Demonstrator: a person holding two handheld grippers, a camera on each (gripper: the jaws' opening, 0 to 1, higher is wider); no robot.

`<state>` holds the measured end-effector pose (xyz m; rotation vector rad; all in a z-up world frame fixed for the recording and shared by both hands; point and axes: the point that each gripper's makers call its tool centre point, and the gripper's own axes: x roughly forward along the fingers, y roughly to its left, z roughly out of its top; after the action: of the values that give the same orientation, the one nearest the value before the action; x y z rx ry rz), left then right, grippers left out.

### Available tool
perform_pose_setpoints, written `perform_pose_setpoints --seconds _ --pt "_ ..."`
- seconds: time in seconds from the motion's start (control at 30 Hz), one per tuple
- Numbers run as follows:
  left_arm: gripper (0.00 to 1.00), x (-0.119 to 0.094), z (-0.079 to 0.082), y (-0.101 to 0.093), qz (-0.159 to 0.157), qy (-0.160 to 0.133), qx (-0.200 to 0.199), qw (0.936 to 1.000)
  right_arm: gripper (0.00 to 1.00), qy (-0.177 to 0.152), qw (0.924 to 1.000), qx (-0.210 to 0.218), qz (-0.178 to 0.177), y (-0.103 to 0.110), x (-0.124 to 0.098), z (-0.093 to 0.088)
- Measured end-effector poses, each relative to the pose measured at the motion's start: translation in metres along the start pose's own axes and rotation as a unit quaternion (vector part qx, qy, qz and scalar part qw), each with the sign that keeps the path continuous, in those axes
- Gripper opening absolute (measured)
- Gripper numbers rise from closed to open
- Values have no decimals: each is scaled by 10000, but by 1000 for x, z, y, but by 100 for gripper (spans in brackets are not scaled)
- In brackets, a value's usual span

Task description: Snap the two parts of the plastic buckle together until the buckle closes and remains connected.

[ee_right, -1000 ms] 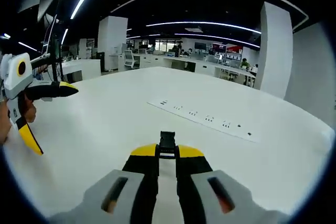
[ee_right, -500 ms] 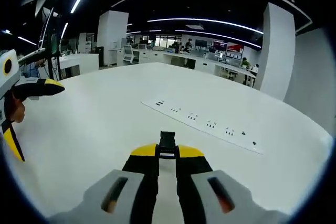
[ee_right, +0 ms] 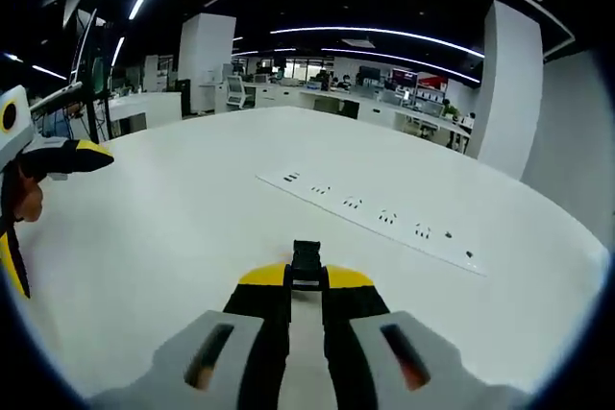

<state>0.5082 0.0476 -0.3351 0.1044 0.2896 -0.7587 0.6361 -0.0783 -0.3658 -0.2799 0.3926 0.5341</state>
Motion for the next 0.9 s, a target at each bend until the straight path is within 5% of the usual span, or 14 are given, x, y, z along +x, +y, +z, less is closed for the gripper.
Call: perform_pose_setpoints --seconds 0.9 --pt "100 7 -6 -1 -47 121 160 9998 10 73 9998 184 -70 -4 4 -8"
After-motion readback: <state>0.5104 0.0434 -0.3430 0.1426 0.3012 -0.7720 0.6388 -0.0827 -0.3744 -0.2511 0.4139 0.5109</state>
